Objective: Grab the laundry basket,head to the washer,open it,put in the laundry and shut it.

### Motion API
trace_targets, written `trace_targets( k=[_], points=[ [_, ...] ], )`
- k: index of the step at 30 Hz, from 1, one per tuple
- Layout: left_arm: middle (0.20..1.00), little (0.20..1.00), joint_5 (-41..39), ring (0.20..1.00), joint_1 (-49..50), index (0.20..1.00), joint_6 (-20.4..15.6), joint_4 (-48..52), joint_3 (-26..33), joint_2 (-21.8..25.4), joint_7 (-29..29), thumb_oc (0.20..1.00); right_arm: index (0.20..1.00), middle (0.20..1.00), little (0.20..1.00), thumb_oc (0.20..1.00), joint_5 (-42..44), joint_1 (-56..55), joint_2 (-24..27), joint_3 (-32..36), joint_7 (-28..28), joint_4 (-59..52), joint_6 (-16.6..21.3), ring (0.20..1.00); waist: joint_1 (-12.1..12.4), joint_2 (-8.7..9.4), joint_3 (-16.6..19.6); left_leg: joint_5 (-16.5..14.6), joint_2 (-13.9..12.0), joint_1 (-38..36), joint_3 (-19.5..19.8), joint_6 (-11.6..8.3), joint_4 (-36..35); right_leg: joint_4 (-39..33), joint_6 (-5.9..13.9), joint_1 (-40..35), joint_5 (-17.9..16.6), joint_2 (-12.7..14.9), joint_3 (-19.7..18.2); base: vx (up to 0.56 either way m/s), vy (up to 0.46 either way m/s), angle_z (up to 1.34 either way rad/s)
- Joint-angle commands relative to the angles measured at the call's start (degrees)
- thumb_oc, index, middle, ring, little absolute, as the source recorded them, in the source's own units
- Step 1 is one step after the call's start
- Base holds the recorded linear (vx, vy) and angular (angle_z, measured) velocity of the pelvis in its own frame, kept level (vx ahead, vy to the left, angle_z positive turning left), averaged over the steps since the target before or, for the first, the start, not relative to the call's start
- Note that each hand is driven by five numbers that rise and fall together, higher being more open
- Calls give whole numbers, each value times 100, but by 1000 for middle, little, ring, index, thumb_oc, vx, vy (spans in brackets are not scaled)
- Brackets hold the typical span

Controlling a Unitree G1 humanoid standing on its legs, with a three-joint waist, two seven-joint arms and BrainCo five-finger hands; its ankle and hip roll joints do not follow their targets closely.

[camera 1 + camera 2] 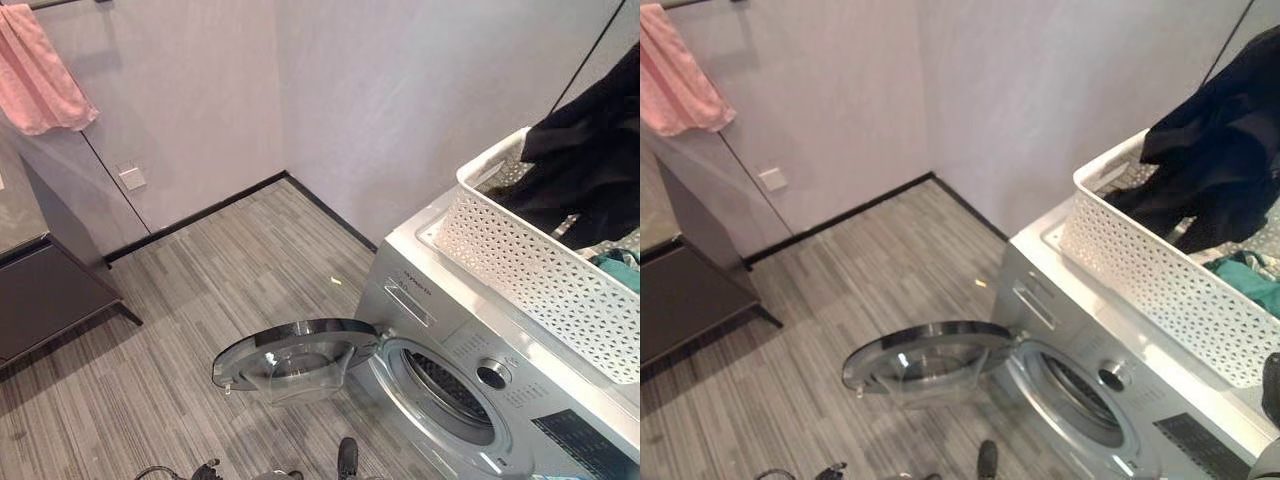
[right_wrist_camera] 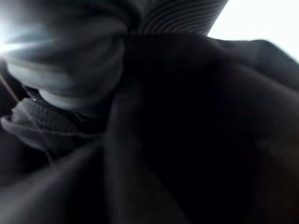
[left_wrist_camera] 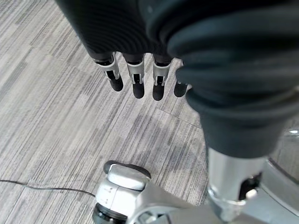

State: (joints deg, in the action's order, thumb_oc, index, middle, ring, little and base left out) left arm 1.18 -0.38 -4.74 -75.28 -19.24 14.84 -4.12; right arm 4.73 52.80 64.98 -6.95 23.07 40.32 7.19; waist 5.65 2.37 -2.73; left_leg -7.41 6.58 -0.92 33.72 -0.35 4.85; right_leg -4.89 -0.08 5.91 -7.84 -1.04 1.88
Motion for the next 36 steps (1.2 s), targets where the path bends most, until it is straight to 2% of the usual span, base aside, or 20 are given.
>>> trace_targets(
  k=[1, 3, 5, 7, 8, 15, 20, 27, 29, 36],
  points=[
    [1000, 1000, 260, 1000, 34, 1000, -17, -348, -260, -14, -114, 1000, 200, 200, 200, 200, 621, 554, 411, 696, 912, -640, 740, 200, 22, 199, 382, 334, -73, -159, -78, 154, -582, 214, 528, -276, 651, 215, -303, 11, 13, -5],
    [1000, 1000, 235, 1000, 43, 1000, -2, -370, -292, -34, -154, 1000, 200, 200, 200, 200, 755, 548, 289, 867, 1041, -882, 871, 200, 13, 181, 396, 306, -70, -182, -116, 171, -562, 246, 530, -277, 660, 207, -361, 16, 24, -21],
    [1000, 1000, 198, 1000, 31, 1000, 26, -431, -362, -100, -239, 1000, 200, 200, 200, 200, 1309, 673, -140, 1180, 1273, -1138, 1268, 200, -22, 139, 419, 277, -61, -211, -170, 200, -543, 290, 530, -269, 662, 200, -443, 11, 38, -22],
    [1000, 1000, 90, 1000, -3, 1000, 49, -471, -322, -123, -290, 1000, 200, 200, 200, 200, 1548, 754, -415, 1283, 1341, -1314, 1428, 200, -61, 134, 435, 260, -43, -231, -235, 223, -526, 331, 545, -251, 661, 197, -513, -19, 51, -13],
    [1000, 1000, 21, 1000, -29, 1000, 52, -464, -363, -166, -332, 1000, 200, 200, 200, 200, 1747, 876, -656, 1353, 1476, -1479, 1633, 200, -83, 119, 431, 283, -12, -218, -253, 223, -506, 369, 559, -219, 616, 215, -550, -6, 40, -25],
    [1000, 1000, -222, 1000, -105, 1000, 116, -527, -334, -260, -474, 1000, 200, 200, 200, 200, 2082, 1065, -1393, 1653, 1988, -1988, 1977, 200, -216, -23, 454, 227, 41, -311, -488, 315, -488, 542, 601, -144, 599, 199, -774, -15, 55, -24],
    [1000, 1000, -247, 1000, -81, 1000, 132, -548, -363, -291, -464, 1000, 200, 200, 200, 200, 2239, 1247, -1337, 1588, 2019, -1780, 1907, 200, -261, -93, 453, 237, 67, -364, -641, 368, -542, 574, 648, -101, 543, 218, -868, -19, 51, -17],
    [1000, 1000, -395, 1000, -153, 1000, 125, -614, -368, -187, -428, 1000, 200, 200, 200, 200, 3161, 2377, -1438, 782, 1528, -930, 1929, 200, -256, -72, 475, 202, 112, -424, -872, 430, -520, 630, 697, -70, 466, 203, -1043, -19, 26, -24],
    [1000, 1000, -463, 1000, -202, 1000, 76, -590, -394, -100, -448, 1000, 200, 200, 200, 200, 3225, 3057, -1494, 314, 1413, -696, 1871, 200, -220, 6, 543, 189, 110, -444, -866, 432, -515, 619, 706, -86, 461, 215, -1026, 0, 0, 0],
    [1000, 1000, -1006, 1000, -336, 1000, -245, 183, -501, 163, -541, 1000, 200, 200, 200, 200, 3204, 4215, -1933, -556, 1241, -557, 1882, 200, -57, 31, 586, 224, 132, -445, -766, 432, -548, 591, 722, -114, 433, 277, -884, -10, -8, 4]
  ],
)
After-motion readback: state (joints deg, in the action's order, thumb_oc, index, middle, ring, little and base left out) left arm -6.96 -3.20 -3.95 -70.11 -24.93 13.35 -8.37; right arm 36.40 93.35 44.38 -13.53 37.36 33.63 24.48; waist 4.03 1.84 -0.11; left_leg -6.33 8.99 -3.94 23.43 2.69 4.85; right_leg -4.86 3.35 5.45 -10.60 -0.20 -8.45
